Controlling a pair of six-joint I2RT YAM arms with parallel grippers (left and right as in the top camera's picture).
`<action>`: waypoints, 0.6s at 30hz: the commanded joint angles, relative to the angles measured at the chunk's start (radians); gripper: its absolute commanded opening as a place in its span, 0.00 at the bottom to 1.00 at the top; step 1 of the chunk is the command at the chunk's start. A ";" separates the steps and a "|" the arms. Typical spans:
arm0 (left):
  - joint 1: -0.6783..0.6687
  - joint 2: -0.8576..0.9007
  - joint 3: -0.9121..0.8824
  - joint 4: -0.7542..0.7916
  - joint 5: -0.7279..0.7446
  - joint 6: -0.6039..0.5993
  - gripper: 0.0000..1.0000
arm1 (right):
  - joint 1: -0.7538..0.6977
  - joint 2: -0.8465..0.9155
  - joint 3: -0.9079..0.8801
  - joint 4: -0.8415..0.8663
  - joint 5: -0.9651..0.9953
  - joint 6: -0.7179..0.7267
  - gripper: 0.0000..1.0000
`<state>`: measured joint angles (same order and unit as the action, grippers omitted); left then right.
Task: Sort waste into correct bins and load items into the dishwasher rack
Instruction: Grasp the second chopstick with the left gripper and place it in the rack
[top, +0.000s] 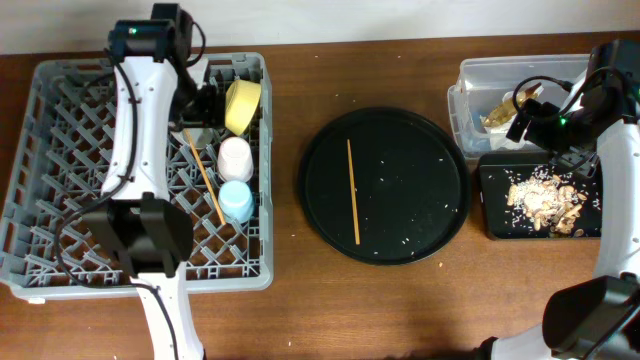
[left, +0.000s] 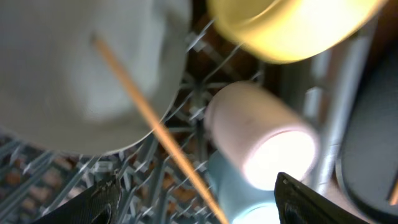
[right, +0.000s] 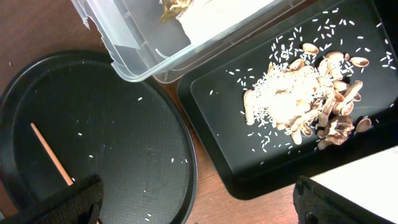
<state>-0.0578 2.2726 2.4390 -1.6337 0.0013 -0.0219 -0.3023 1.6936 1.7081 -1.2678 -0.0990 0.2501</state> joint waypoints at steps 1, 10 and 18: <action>-0.145 -0.025 0.056 0.063 0.191 0.042 0.74 | 0.001 0.002 -0.003 -0.001 0.005 -0.011 0.98; -0.564 0.256 -0.035 0.202 0.134 -0.202 0.49 | 0.001 0.002 -0.003 -0.001 0.005 -0.011 0.99; -0.601 0.387 -0.035 0.228 0.133 -0.232 0.05 | 0.001 0.002 -0.003 -0.003 0.005 -0.011 0.99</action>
<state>-0.6590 2.6137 2.4069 -1.4017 0.1398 -0.2489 -0.3023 1.6936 1.7081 -1.2682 -0.0986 0.2497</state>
